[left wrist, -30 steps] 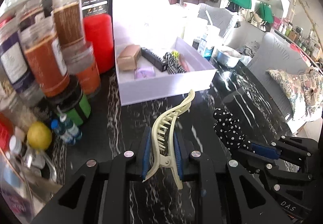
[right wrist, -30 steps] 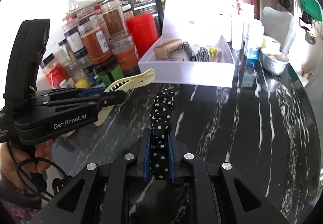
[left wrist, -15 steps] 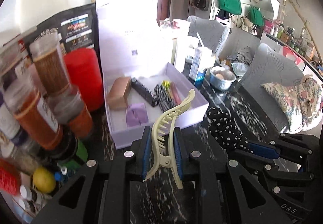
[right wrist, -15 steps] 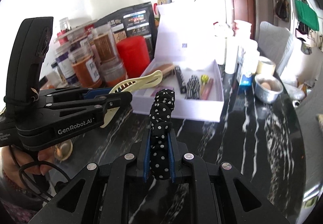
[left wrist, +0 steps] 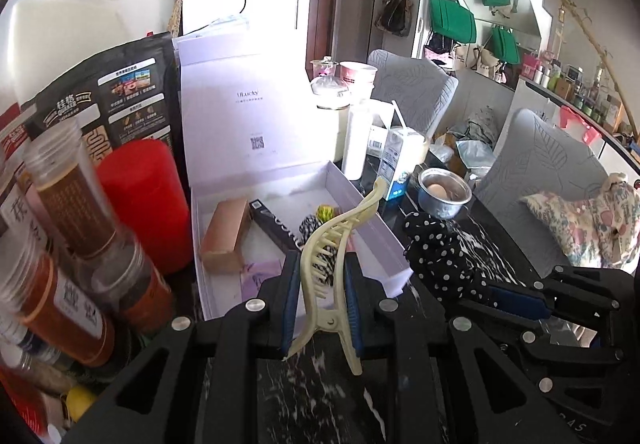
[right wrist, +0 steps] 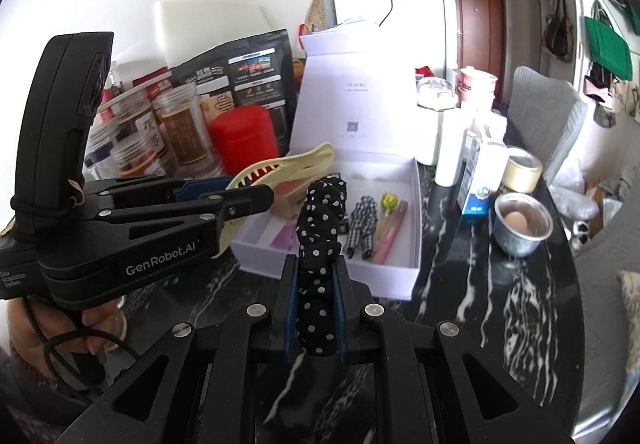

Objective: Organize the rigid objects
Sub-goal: 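Carry the claw clip and polka-dot scrunchie with both grippers over the lavender box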

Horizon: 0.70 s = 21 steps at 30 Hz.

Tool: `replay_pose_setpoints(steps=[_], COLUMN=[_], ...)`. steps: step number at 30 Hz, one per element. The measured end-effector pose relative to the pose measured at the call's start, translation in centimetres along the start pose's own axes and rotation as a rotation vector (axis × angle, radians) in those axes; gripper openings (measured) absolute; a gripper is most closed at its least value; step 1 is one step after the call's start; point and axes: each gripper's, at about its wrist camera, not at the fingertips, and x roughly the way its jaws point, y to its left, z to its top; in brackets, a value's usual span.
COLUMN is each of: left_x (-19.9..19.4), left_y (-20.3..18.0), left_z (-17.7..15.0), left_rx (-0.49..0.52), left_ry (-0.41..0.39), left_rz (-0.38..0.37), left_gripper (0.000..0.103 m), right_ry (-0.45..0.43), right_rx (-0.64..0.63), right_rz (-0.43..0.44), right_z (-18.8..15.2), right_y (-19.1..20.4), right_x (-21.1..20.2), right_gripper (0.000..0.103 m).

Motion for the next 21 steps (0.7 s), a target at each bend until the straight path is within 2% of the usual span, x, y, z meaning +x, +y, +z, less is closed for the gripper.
replay_pose_setpoints(steps=[21], left_x=[6.0], left_y=[2.7], left_z=[4.7], left_rx=[-0.067], left_ry=[-0.01], left_rz=[0.008], left_gripper=[0.021], right_ry=[-0.011], right_rx=[-0.008], right_rz=[-0.014], right_z=[4.9], right_y=[-3.6], right_x=[5.1], right_gripper=[0.016])
